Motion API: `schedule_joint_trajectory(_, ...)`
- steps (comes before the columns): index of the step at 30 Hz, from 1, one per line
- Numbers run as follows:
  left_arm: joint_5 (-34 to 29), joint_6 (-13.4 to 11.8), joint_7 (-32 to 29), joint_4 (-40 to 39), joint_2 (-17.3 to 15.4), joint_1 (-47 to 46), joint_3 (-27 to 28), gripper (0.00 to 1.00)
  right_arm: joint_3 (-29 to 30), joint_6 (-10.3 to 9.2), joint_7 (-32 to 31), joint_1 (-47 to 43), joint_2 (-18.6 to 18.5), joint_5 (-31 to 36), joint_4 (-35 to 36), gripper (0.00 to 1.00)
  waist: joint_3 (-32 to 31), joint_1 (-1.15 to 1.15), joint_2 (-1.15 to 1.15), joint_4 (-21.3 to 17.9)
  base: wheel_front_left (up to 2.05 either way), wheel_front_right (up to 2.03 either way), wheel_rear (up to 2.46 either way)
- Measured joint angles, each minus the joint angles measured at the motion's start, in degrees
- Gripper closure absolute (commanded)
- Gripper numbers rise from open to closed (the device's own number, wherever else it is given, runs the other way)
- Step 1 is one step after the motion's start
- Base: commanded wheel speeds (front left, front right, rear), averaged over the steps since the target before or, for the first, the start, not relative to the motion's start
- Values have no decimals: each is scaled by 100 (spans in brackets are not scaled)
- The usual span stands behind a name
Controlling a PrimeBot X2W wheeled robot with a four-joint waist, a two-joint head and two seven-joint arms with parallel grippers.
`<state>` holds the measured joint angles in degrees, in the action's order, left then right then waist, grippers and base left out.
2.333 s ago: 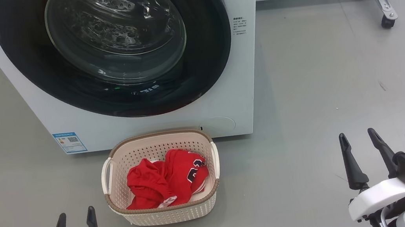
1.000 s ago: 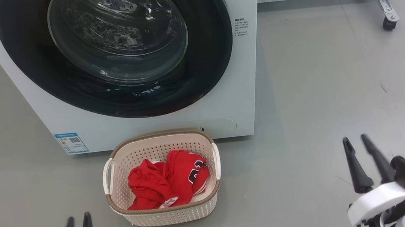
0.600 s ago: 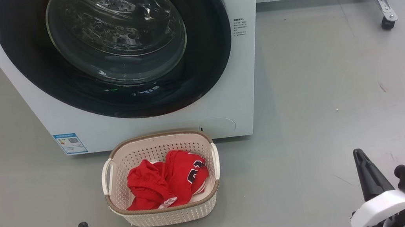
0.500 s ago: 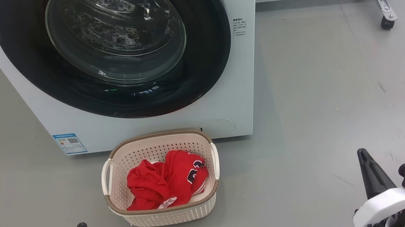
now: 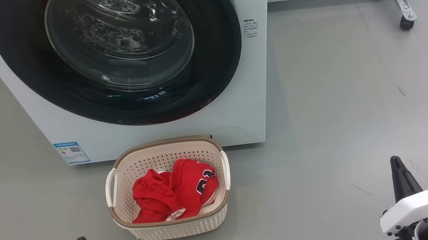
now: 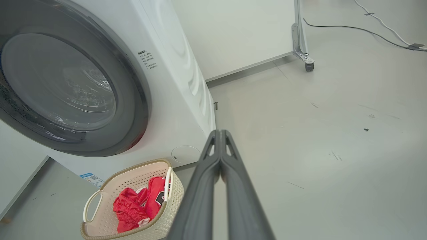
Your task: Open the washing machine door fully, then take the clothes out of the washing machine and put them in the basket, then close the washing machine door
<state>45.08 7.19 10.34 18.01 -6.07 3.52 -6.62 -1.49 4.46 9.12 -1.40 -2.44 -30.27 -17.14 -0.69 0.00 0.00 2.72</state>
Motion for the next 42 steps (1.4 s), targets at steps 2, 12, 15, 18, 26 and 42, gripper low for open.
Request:
schedule_joint_trajectory(2,86,0,-29,-1,5,-2,32,100,29,1,-41,7,1,-137,-1,100,2,0,0,-6,0,0,0)
schedule_joint_trajectory(12,573,0,-211,-15,38,-24,123,100,132,18,-230,96,8,-700,-3,100,10,0,0,-35,0,0,0)
schedule_joint_trajectory(15,706,0,-269,-23,69,-38,154,100,160,19,-271,96,10,-904,-3,100,12,0,0,-43,0,0,0)
schedule_joint_trajectory(18,831,0,-321,-26,105,-64,189,100,193,21,-320,96,12,-1061,-3,100,15,0,0,-52,0,0,0)
schedule_joint_trajectory(26,1162,0,-431,-36,114,-124,277,100,275,53,-435,107,14,-1504,-3,100,21,0,0,-72,0,0,0)
schedule_joint_trajectory(42,1905,0,-679,-68,151,-231,448,100,428,98,-693,211,15,-2468,5,100,34,0,0,-115,0,0,0)
